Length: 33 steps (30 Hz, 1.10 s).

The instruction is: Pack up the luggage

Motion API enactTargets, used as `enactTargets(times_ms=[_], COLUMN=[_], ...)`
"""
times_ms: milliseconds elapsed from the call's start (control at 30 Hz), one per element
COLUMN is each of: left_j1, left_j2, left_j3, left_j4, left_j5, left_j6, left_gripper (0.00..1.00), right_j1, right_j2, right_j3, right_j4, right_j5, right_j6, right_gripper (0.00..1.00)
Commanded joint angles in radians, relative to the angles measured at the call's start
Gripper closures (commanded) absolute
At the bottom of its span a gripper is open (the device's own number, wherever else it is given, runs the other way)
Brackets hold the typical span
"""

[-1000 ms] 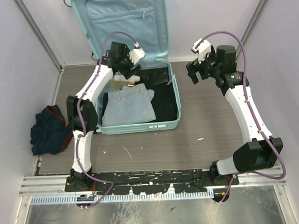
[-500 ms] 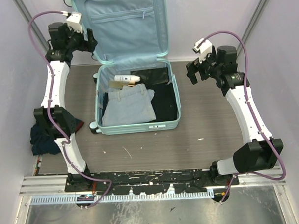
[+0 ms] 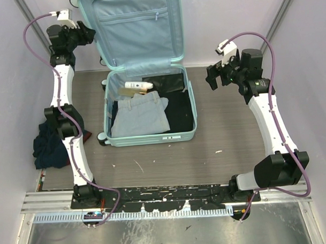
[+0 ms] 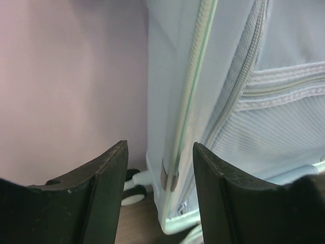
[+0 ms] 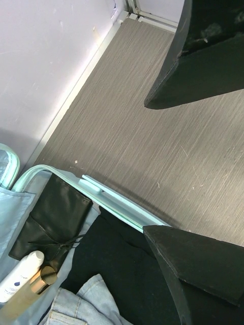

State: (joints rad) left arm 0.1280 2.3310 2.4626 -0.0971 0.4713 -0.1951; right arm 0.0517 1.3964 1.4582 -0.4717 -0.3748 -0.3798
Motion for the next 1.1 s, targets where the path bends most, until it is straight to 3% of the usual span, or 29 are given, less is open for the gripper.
enactTargets(times_ms=[0,133,367,567,700,800,833,1067], left_j1=[0.000,-0.002,-0.002,-0.002,0.000,0.004,0.009,0.063], left_j2=[0.028,0.063,0.036,-0.148,-0.289,-0.391,-0.426,-0.630], left_j3=[0.100,0.136,0.123,-0.134,-0.340,-0.507,-0.555,-0.829], left_j4=[0.181,0.191,0.220,0.295,0.338,0.366,0.376,0.371], left_j5=[0.021,0.036,0.107,0.178,0.216,0.237,0.239,0.324], left_j6=[-0.054,-0.031,-0.016,0.014,0.070,0.108,0.110,0.142], left_gripper=[0.49,0.60,0.94,1.00,0.95,0.73,0.69,0.57], right_j1=[-0.006,-0.007,-0.007,-0.007,-0.007,-0.007,-0.007,-0.006], right_j2=[-0.010,-0.008,0.004,-0.007,-0.028,-0.033,-0.034,-0.042], right_j3=[0.029,0.028,0.040,0.017,-0.027,-0.038,-0.039,-0.054], right_j4=[0.044,0.041,0.042,0.071,0.082,0.082,0.082,0.037], right_j5=[-0.014,-0.015,-0.009,-0.038,-0.105,-0.139,-0.147,-0.178], right_j6=[0.011,0.008,0.034,0.117,0.162,0.176,0.179,0.159], right_gripper=[0.00,0.00,0.00,0.00,0.00,0.00,0.00,0.00])
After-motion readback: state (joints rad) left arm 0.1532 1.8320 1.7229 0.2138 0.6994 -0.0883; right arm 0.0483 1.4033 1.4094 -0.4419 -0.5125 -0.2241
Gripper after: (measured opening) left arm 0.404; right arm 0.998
